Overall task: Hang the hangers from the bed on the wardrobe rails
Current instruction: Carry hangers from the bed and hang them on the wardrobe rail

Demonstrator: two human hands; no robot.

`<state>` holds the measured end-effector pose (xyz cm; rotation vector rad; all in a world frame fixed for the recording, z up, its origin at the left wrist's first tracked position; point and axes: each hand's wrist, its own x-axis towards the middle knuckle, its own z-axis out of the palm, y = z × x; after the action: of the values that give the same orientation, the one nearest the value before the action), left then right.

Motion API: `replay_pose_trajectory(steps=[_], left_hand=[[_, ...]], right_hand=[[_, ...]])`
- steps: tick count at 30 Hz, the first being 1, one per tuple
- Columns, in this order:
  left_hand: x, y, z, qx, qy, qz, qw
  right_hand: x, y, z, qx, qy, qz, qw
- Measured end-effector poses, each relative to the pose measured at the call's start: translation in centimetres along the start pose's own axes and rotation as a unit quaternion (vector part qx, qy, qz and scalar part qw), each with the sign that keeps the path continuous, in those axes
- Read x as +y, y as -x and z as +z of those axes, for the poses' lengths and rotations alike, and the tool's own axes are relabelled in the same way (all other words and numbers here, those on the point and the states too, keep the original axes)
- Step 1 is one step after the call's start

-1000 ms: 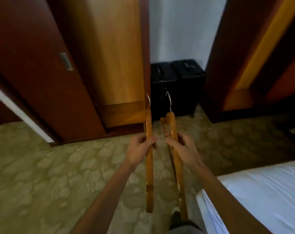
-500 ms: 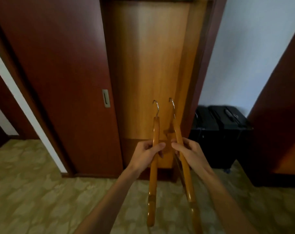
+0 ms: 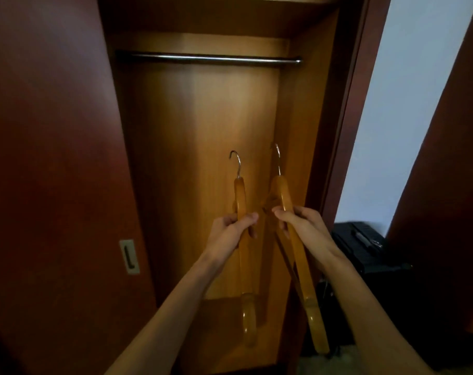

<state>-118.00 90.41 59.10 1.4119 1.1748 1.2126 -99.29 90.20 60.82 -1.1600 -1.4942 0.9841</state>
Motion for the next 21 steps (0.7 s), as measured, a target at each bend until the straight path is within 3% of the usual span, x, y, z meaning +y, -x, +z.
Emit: replay_pose_trajectory(steps=[11, 21], left_hand=[[6.3, -27.1, -3.1, -0.075, 0.037, 0.062, 0.995], [13.5, -42.0, -1.2, -0.111, 0.002, 0.129, 0.985]], right_hand=[[-4.0, -24.2, -0.2, 0.125, 0.041, -0.054, 0.99], [-7.5, -37.8, -4.5, 0.151, 0.011, -0.087, 0.985]])
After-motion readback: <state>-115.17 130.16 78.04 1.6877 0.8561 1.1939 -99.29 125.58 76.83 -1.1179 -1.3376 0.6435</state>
